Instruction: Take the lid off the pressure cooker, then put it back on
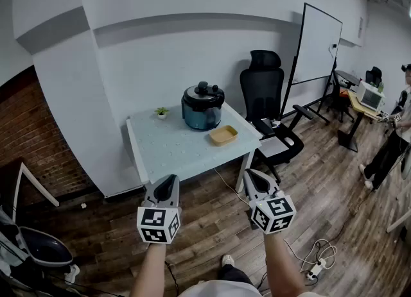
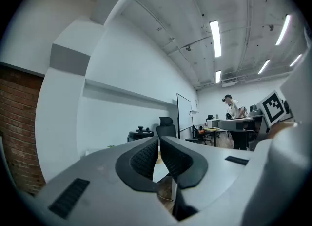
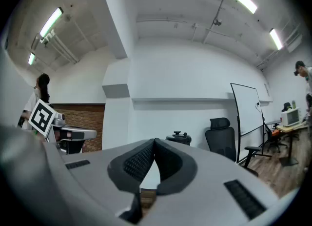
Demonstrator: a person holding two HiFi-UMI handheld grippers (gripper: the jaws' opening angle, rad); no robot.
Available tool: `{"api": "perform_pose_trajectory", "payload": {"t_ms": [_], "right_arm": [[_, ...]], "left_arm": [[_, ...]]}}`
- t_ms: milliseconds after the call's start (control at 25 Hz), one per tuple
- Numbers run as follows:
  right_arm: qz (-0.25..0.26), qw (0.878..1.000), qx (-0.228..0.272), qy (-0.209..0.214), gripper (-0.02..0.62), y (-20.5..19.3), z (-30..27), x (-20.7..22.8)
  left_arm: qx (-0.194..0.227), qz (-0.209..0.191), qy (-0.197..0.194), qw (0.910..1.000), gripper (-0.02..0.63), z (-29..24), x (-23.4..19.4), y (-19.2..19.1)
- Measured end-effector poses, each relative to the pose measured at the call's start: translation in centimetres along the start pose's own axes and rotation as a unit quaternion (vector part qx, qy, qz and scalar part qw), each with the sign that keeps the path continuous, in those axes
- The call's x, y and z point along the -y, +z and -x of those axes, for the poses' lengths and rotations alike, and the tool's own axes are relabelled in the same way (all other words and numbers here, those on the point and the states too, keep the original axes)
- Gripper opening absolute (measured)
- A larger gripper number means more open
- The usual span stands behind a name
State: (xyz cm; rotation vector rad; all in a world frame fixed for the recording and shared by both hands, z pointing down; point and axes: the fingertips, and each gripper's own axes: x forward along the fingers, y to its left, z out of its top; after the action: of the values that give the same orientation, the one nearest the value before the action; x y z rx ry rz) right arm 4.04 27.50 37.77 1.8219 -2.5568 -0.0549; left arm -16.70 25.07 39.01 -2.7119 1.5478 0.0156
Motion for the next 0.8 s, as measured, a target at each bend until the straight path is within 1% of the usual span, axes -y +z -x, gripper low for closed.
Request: {"api": "perform_pose_trajectory", "payload": {"t_ms": [240, 800], "right_arm": [[-0.002, 1.000, 0.007, 0.001, 0.000, 0.3, -0.3, 0.0], [-0.005, 1.000, 0.002, 0.004, 0.000, 0.2, -1.2, 0.6]], "left_arm": [[-0.003, 0.001, -0.003, 1.0000, 0.023, -0.3, 0.1, -0.1], [-0.012, 0.006, -0.009, 0.9999, 0.025, -1.4, 0.2, -0.9]]}}
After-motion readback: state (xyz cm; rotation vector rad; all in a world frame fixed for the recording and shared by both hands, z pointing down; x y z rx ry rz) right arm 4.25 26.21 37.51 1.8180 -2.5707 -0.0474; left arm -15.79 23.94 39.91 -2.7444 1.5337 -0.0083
